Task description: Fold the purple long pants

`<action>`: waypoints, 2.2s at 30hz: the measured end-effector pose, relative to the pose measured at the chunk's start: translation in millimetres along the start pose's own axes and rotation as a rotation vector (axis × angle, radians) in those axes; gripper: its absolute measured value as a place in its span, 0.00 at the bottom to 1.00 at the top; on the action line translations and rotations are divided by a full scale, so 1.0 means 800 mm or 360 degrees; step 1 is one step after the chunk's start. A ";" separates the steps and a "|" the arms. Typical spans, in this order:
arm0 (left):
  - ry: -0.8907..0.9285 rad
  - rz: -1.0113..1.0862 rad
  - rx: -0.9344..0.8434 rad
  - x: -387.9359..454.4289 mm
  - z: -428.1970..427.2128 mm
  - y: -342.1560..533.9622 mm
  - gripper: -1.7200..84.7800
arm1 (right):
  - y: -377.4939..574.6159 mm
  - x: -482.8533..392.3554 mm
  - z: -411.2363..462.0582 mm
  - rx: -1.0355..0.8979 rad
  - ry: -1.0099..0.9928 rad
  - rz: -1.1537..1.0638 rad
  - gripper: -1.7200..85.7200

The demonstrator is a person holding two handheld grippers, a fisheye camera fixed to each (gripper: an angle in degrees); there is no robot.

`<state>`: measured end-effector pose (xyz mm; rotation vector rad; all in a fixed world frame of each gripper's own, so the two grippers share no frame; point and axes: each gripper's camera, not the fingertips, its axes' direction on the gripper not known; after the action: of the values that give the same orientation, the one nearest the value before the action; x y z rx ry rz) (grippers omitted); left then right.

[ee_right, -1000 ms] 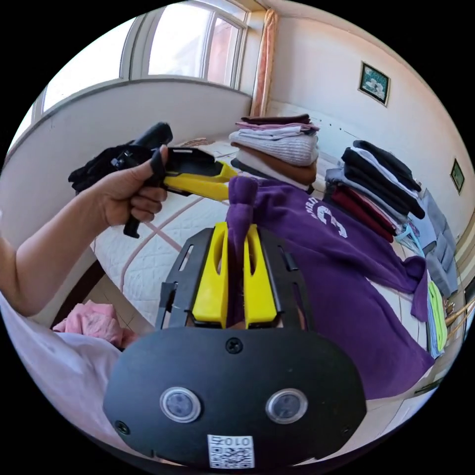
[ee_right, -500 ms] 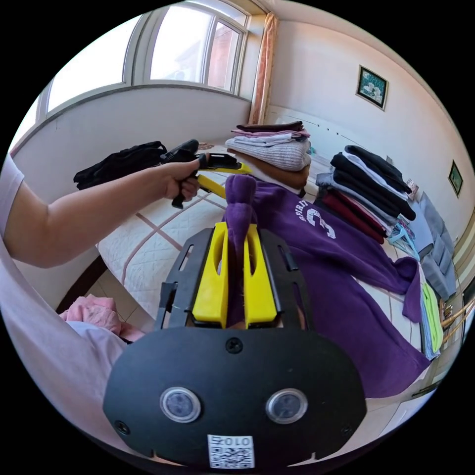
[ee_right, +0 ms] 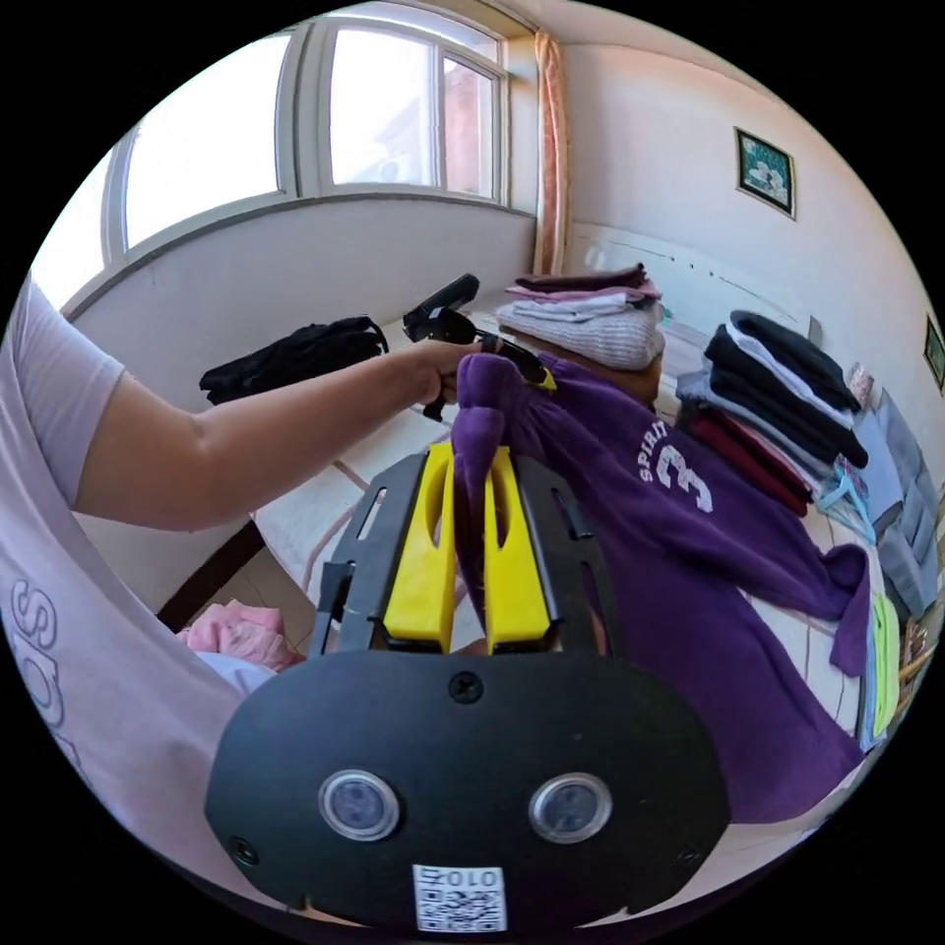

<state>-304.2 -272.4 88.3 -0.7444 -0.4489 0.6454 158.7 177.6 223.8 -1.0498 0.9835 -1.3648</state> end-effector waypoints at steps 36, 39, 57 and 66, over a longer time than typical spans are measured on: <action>-0.1430 -0.0079 -0.0261 0.117 -0.012 0.039 0.11 | 0.015 0.090 0.076 -0.0214 -0.0532 -0.0182 0.12; -0.1321 -0.0141 -0.0146 0.126 -0.043 0.047 0.11 | 0.062 0.145 0.050 -0.0197 -0.0350 0.0005 0.12; -0.0427 0.0263 -0.0371 0.246 0.189 0.139 0.06 | 0.323 0.407 -0.121 -0.0072 0.0748 0.1055 0.12; -0.0470 0.0352 -0.0053 0.274 0.128 0.121 0.09 | 0.358 0.450 -0.054 -0.0241 0.0754 0.1266 0.12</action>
<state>-242.6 -21.0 116.6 -0.7388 -0.6543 0.9638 189.7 -198.5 -43.3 -0.3378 1.6514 -0.8752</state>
